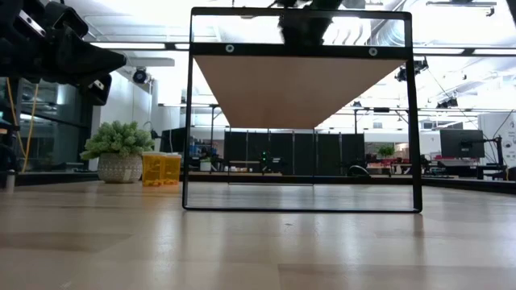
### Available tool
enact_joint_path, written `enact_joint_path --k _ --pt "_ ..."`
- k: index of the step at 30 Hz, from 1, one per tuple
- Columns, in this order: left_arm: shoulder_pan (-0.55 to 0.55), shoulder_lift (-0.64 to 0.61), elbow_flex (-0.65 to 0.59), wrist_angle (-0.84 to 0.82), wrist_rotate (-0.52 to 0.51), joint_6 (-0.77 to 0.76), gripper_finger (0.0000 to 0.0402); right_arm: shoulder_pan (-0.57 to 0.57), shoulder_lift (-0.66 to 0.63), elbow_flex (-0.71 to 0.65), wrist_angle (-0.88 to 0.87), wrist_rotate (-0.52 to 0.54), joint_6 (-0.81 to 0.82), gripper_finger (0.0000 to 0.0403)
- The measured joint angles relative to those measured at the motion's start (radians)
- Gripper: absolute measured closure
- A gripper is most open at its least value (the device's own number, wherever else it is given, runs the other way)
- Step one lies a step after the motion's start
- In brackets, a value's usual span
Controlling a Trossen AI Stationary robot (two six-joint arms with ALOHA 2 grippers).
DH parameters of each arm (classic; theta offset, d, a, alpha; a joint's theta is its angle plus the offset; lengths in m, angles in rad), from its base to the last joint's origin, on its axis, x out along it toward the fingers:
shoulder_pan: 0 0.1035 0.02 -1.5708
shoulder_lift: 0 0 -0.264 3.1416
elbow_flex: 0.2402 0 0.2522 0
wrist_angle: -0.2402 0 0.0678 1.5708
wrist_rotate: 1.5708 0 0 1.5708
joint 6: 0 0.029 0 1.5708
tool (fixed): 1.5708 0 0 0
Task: Pick and place medicine bottles onto shelf by color
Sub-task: Put the orange pill bottle on the shelf
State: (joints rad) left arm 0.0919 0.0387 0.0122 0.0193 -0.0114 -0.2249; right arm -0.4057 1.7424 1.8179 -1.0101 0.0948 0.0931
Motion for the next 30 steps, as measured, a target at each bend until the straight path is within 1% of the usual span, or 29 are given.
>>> enact_joint_path --k 2,4,6,9,11,14,16,18,21,23,27,30 --pt "0.0 0.0 0.0 0.0 0.0 0.0 0.0398 0.001 -0.051 -0.019 -0.038 0.0 -0.014 0.0121" --pt "0.0 0.0 0.0 0.0 0.0 0.0 0.0398 0.005 -0.126 -0.095 -0.049 -0.002 -0.008 0.0121" --pt "0.0 0.0 0.0 0.0 0.0 0.0 0.0398 0.012 -0.231 -0.235 -0.014 -0.003 0.022 0.0121" --pt "0.0 0.0 0.0 0.0 0.0 0.0 0.0398 0.04 -0.434 -0.506 0.086 -0.015 0.131 0.0121" --pt "0.0 0.0 0.0 0.0 0.0 0.0 0.0398 0.071 -0.575 -0.674 0.194 -0.047 0.223 0.0121" --pt "0.0 0.0 0.0 0.0 0.0 0.0 0.0398 0.127 -0.757 -0.871 0.416 -0.062 0.354 0.0121" --pt "0.0 0.0 0.0 0.0 0.0 0.0 0.0398 0.157 -0.848 -0.978 0.599 -0.051 0.401 0.0121" --pt "0.0 0.0 0.0 0.0 0.0 0.0 0.0398 0.177 -0.918 -1.066 0.785 -0.031 0.397 0.0121" --pt "0.0 0.0 0.0 0.009 -0.02 0.0 0.0398 0.194 -0.979 -1.167 1.01 -0.021 0.292 0.0121" --pt "0.0 0.0 0.0 0.038 -0.039 -0.009 0.0398 0.201 -1.001 -1.206 1.088 -0.023 0.223 0.0121" --pt "0.0 0.0 0.0 0.162 -0.062 -0.084 0.0398 0.206 -1.012 -1.221 1.121 -0.023 0.221 0.0121" --pt "0.0 0.0 0.0 0.251 -0.105 -0.11 0.0398 0.206 -1.009 -1.218 1.13 -0.026 0.218 0.0121"
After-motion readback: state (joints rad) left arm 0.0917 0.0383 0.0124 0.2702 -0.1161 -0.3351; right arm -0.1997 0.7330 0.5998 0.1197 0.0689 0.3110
